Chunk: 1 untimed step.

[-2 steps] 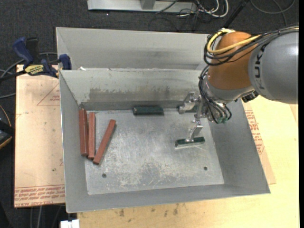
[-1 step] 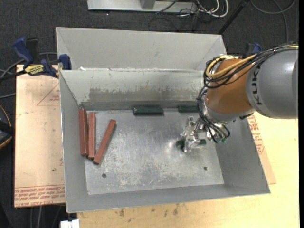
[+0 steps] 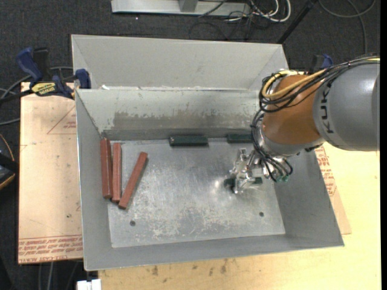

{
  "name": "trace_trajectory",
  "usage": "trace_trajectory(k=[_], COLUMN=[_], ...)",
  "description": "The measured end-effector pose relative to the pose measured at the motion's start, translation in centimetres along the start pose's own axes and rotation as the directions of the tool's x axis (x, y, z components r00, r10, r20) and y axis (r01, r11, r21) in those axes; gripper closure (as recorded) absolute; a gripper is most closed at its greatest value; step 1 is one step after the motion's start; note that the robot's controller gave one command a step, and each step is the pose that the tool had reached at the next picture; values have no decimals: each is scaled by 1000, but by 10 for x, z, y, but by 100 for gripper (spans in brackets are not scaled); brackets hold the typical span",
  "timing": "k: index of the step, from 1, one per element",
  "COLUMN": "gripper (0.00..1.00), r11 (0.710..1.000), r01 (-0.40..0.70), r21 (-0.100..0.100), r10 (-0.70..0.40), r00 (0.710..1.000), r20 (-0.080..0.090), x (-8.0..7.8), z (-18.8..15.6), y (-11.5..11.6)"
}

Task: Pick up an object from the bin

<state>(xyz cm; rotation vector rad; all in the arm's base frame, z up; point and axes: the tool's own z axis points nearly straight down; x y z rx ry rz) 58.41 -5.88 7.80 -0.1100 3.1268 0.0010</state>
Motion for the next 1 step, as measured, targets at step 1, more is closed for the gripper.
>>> trace_trajectory(k=[1], gripper=[100], r11=[1000], r01=[-22], r21=[0], r10=[22], r00=[1000], r20=[-9], x=[0], z=[-135], y=[-2])
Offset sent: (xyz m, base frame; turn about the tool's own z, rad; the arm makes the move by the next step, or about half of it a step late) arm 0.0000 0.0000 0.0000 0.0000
